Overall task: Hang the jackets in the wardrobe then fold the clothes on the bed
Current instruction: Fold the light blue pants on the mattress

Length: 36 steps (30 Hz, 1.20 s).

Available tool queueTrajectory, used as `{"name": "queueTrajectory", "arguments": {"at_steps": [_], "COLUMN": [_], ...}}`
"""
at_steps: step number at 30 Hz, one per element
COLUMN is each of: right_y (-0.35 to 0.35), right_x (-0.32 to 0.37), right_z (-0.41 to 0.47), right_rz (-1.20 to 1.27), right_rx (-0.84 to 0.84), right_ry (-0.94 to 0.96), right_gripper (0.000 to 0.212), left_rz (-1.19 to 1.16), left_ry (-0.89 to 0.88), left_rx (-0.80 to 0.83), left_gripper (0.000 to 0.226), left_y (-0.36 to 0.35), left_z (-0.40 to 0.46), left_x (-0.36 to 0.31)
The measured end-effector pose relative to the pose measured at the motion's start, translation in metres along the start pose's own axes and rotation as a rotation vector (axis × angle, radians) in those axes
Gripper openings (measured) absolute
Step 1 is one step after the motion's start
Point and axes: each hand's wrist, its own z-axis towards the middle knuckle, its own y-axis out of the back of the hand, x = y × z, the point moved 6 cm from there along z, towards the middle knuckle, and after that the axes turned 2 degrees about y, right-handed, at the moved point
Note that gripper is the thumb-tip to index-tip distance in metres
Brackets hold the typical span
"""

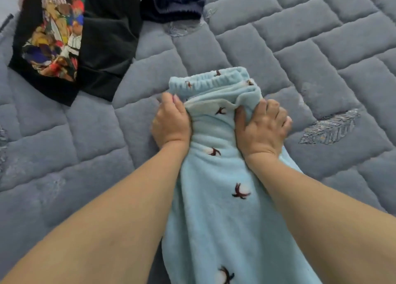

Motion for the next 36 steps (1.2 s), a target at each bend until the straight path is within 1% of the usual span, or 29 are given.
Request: {"name": "queueTrajectory", "arguments": {"at_steps": [2, 3, 6, 10, 12, 14, 15, 16, 17, 18, 20, 21, 22, 23, 24, 26, 28, 31, 34, 36], "right_y": [-0.004, -0.003, 0.001, -0.003, -0.004, -0.002, -0.001, 0.0, 0.0, 0.001, 0.002, 0.002, 0.002, 0.002, 0.002, 0.001, 0.0, 0.001, -0.002, 0.001], "right_x": [-0.003, -0.003, -0.002, -0.004, -0.005, -0.005, -0.004, -0.003, -0.002, -0.002, -0.002, -0.002, -0.002, -0.003, -0.002, -0.003, -0.004, -0.005, -0.005, -0.008], "right_z": [0.004, 0.006, 0.004, 0.007, 0.007, 0.007, 0.007, 0.007, 0.007, 0.007, 0.007, 0.007, 0.007, 0.007, 0.007, 0.007, 0.006, 0.005, 0.01, 0.011], "right_rz": [0.027, 0.039, 0.06, 0.066, 0.069, 0.074, 0.077, 0.079, 0.08, 0.08, 0.073, 0.071, 0.073, 0.076, 0.077, 0.07, 0.064, 0.056, 0.063, 0.121], "right_rx": [-0.034, -0.027, 0.033, 0.046, 0.05, 0.052, 0.056, 0.06, 0.066, 0.069, 0.065, 0.064, 0.061, 0.059, 0.057, 0.049, 0.035, 0.013, 0.079, 0.13], "right_ry": [0.008, 0.005, -0.02, -0.022, -0.03, -0.031, -0.031, -0.029, -0.03, -0.03, -0.023, -0.019, -0.017, -0.016, -0.011, -0.002, 0.006, 0.01, -0.034, -0.057], "right_gripper": [0.057, 0.057, 0.059, 0.059, 0.059, 0.057, 0.056, 0.056, 0.056, 0.056, 0.057, 0.057, 0.057, 0.056, 0.056, 0.056, 0.055, 0.057, 0.064, 0.067], "left_rz": [0.007, 0.014, 0.026, 0.017, 0.009, -0.048, -0.092, -0.11, -0.076, 0.0, 0.208, 0.334, 0.447, 0.536, 0.591, 0.594, 0.674, 0.694, 0.694, 0.677], "left_ry": [-0.044, -0.04, -0.002, 0.013, 0.033, 0.035, -0.006, -0.096, -0.222, -0.36, -0.586, -0.661, -0.689, -0.65, -0.57, -0.421, -0.311, -0.239, -0.19, -0.166], "left_rx": [-0.077, -0.07, -0.004, 0.041, 0.109, 0.188, 0.217, 0.219, 0.206, 0.204, 0.296, 0.36, 0.442, 0.551, 0.662, 0.773, 0.869, 0.863, 0.792, 0.756], "left_gripper": [0.033, 0.033, 0.032, 0.031, 0.032, 0.034, 0.036, 0.039, 0.042, 0.047, 0.058, 0.064, 0.069, 0.074, 0.08, 0.094, 0.098, 0.107, 0.111, 0.112], "left_y": [-0.002, -0.001, -0.001, -0.002, 0.0, 0.01, 0.02, 0.033, 0.048, 0.059, 0.071, 0.072, 0.07, 0.067, 0.061, 0.041, 0.018, 0.001, -0.004, -0.005], "left_z": [-0.004, -0.005, -0.004, -0.005, -0.002, -0.001, -0.005, -0.014, -0.03, -0.054, -0.112, -0.137, -0.154, -0.162, -0.162, -0.154, -0.153, -0.157, -0.153, -0.153], "left_x": [-0.006, -0.007, -0.004, -0.006, -0.008, -0.013, -0.018, -0.024, -0.031, -0.036, -0.032, -0.022, -0.01, 0.004, 0.015, 0.029, 0.041, 0.039, 0.042, 0.044]}}
